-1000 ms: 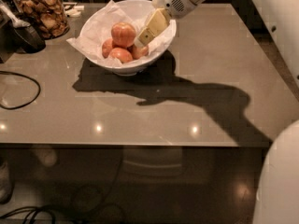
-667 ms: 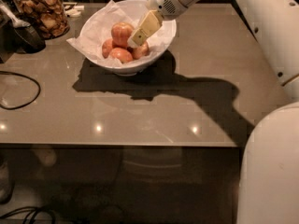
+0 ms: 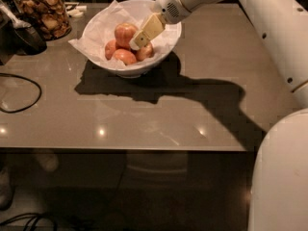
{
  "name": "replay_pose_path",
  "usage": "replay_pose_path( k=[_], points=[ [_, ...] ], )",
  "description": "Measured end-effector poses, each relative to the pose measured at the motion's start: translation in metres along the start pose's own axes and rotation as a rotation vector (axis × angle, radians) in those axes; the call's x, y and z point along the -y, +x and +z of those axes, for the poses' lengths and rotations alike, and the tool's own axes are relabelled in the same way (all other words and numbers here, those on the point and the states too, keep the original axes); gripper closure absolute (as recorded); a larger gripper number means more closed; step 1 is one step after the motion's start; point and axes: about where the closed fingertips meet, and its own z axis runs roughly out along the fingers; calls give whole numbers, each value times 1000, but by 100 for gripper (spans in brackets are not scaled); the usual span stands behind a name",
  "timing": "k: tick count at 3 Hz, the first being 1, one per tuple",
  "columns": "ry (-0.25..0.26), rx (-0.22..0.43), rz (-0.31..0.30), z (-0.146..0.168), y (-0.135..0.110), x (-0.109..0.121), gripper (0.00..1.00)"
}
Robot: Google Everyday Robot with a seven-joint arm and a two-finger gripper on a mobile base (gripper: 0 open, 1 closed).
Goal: Pick apple from white bowl
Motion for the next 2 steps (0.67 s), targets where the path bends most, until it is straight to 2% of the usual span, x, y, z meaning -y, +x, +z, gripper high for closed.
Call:
replay_pose_path(
  k=[2],
  points=[
    [38,44,77,21,-8,20,0]
  ],
)
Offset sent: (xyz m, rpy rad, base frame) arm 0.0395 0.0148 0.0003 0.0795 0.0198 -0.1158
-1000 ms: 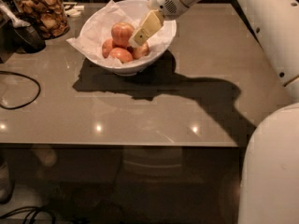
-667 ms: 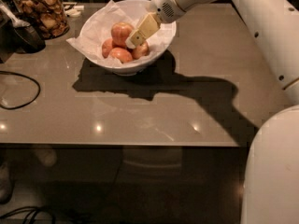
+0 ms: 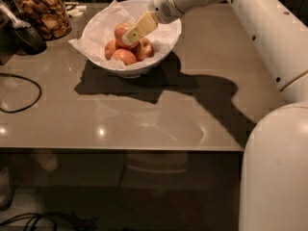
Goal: Pick apple from white bowl
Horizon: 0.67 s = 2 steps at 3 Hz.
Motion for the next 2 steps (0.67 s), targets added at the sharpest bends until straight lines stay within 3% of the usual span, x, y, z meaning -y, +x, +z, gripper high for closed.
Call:
replay_pose_path(
  k=[2],
  points=[
    [7,0,48,14,3,9,0]
  ],
)
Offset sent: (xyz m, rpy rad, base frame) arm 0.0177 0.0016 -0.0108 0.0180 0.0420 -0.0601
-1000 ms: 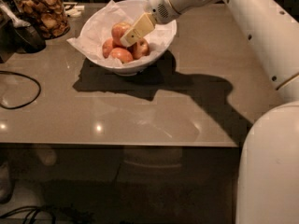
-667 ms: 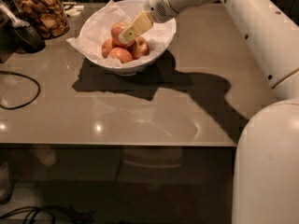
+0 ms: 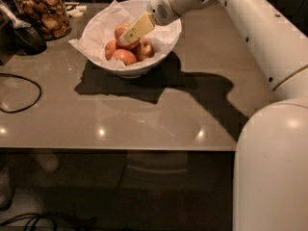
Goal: Pick apple from white bowl
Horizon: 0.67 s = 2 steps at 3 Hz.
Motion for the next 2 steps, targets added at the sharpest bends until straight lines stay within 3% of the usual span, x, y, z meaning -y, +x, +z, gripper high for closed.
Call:
replay_pose_path(
  k=[2],
  points=[
    [-17,-23,38,16,10,2,0]
  ],
)
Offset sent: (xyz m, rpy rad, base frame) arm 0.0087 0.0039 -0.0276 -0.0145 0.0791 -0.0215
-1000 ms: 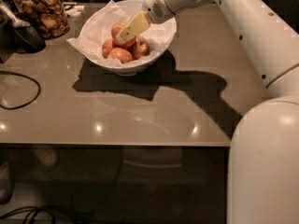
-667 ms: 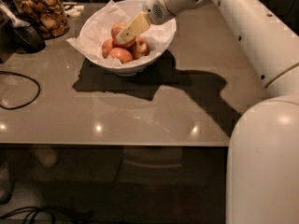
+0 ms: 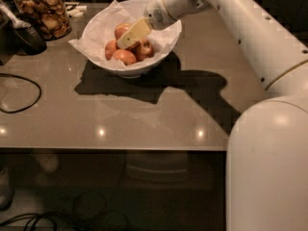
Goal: Pick apple from white bowl
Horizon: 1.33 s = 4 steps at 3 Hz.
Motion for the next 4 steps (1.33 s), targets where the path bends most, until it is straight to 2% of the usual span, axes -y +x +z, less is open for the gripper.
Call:
replay_pose_path(
  k=[4],
  points=[
    [-35,-35,36,20,12,3,0]
  ],
)
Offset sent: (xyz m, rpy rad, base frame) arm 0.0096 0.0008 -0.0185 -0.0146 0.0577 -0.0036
